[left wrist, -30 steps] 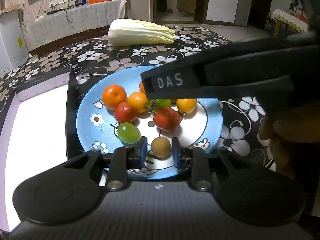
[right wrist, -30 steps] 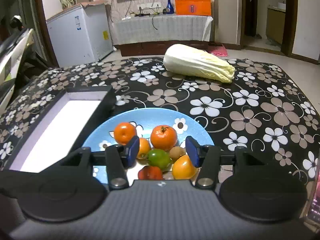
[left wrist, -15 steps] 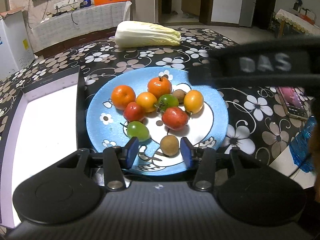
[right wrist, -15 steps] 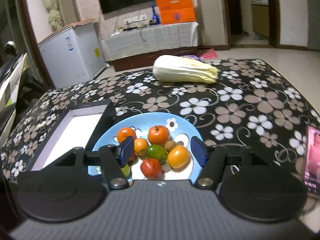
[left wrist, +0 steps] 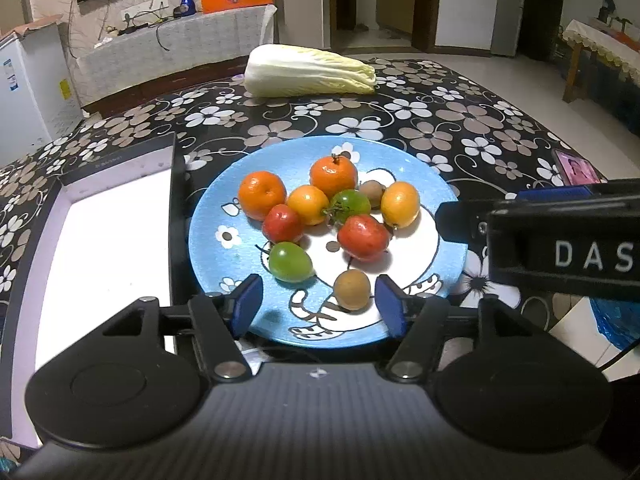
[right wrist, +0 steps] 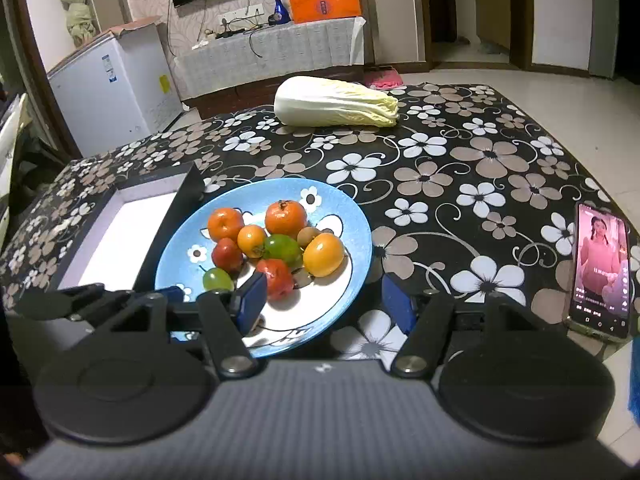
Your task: Organize fruits
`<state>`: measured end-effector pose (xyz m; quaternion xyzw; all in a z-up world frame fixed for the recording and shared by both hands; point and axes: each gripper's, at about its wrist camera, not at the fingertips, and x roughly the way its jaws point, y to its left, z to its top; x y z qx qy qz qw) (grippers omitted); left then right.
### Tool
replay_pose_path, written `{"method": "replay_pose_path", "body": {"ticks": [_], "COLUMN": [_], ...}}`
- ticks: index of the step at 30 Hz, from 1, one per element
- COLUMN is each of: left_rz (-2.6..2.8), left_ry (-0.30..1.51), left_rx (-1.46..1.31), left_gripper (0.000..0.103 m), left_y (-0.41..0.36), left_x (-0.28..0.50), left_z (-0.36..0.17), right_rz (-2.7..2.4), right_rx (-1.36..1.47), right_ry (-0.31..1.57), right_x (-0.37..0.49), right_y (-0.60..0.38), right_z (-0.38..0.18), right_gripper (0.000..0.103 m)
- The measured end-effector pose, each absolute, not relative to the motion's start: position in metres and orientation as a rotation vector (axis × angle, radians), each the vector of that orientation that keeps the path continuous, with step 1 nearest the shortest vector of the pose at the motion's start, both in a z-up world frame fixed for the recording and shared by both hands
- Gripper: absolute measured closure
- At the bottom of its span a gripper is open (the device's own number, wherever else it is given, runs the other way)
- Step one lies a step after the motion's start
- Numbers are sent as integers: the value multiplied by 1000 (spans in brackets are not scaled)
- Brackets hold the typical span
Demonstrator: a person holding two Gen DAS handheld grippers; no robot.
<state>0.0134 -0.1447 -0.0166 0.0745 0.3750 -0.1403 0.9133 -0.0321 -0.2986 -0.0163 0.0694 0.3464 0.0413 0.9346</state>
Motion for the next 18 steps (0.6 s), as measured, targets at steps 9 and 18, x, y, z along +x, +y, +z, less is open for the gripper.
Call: {"method": "replay_pose_path", "body": {"ticks": [9, 18], "left_rz": [-278, -272], "left_ry": [764, 767], "left_rx": [156, 158], "left_gripper": [29, 28], "left_y": [-144, -141], "left_x": [4, -4], "left_z": [-12, -12], "right_rz": [93, 99], "right_rx": [128, 115], "right_ry": [720, 735], "right_x": [-37, -37], "right_y": [-297, -293], "right_z": [-20, -24], "right_gripper": [37, 37]}}
